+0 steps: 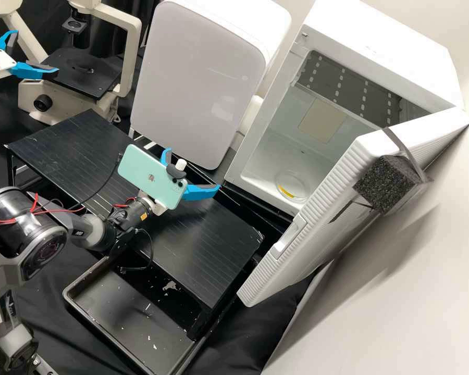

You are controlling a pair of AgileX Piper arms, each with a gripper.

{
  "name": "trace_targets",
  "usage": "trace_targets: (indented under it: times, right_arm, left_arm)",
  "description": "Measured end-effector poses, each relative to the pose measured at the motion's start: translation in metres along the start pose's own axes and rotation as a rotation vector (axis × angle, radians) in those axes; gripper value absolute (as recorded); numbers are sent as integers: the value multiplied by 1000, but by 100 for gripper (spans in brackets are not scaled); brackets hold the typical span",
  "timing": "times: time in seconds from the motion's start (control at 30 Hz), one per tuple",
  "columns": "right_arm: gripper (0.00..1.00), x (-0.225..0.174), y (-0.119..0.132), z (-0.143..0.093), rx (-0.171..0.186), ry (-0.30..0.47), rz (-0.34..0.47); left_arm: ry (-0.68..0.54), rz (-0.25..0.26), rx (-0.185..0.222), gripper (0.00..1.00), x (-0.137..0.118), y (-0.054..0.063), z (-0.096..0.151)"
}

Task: Take the petri dish out of the incubator

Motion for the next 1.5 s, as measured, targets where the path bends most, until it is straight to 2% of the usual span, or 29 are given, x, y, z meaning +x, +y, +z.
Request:
trace_targets:
  times: [0.33,0.5,0.6,0.73,0.93,1.03,1.17,1.43,1.5]
  right_arm:
    - [100,-1,-1,1,0,-1,-2]
    - [100,-18,2,15,-7,-20,21]
    - [100,-35,12,27,16,-27,56]
    - [100,-55,36,42,51,-22,163]
    - [100,-66,71,65,74,-57,302]
    - [100,-60,86,77,66,-84,346]
    - [100,-49,95,88,60,-95,368]
    - [100,-23,118,93,37,-51,410]
    - [100,-15,121,93,44,-43,408]
  left_arm:
    - [0,0,0,100,0,0,0]
    - [0,0,0,100,0,0,0]
    - [0,0,0,100,0,0,0]
    - [0,0,0,100,0,0,0]
    - [0,0,0,100,0,0,0]
    - [0,0,0,100,0,0,0]
    - [0,0,0,100,0,0,0]
    - [0,0,0,100,0,0,0]
    - [0,0,0,100,0,0,0]
